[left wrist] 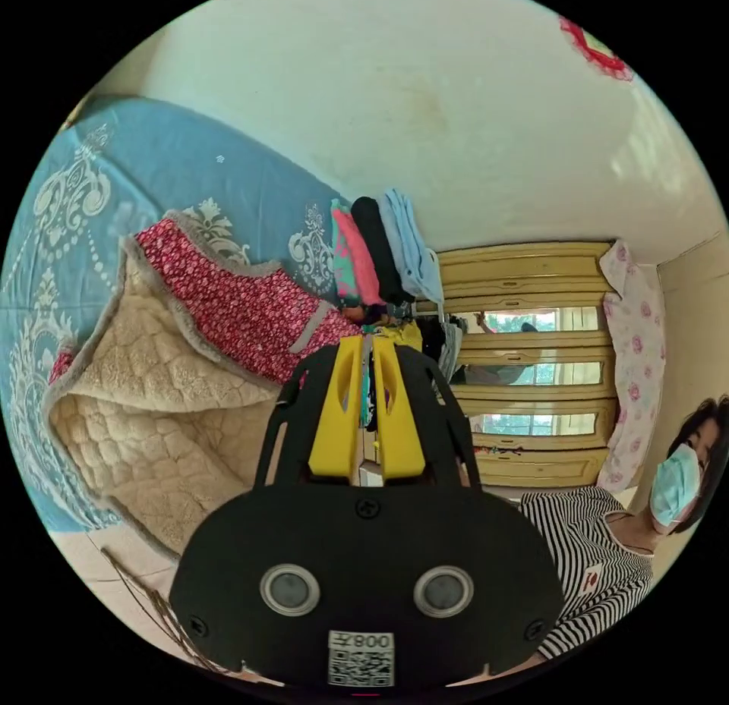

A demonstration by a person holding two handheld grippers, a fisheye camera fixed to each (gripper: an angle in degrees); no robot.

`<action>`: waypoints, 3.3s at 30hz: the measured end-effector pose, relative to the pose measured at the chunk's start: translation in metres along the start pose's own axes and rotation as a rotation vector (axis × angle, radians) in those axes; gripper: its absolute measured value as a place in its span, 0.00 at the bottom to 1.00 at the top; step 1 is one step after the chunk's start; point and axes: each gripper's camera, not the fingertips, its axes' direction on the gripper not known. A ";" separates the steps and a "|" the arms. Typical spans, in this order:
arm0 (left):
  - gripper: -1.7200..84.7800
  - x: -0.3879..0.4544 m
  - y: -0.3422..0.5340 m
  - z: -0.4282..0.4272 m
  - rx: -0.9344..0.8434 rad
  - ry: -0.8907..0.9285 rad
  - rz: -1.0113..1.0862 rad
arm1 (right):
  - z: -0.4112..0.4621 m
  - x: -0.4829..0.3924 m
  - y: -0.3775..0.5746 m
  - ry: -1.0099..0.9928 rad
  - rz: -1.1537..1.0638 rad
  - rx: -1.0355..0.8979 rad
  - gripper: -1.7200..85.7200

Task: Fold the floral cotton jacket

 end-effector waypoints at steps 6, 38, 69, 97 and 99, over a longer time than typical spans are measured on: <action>0.10 -0.120 0.073 -0.033 0.082 -0.016 -0.327 | 0.057 -0.088 -0.056 0.044 -0.108 -0.073 0.03; 0.09 -0.420 0.078 -0.063 -0.044 -0.515 -0.447 | 0.367 -0.466 -0.463 0.478 -0.656 -0.215 0.14; 0.15 -0.496 0.063 -0.153 0.128 -0.248 -0.428 | 0.246 -0.470 -0.458 0.373 -0.435 0.167 0.09; 0.13 -0.434 0.025 -0.257 0.418 -0.419 -0.029 | 0.387 -0.575 -0.441 0.344 -0.693 0.130 0.02; 0.14 -0.479 0.048 -0.237 0.343 -0.448 -0.191 | 0.392 -0.544 -0.431 0.426 -0.641 0.124 0.03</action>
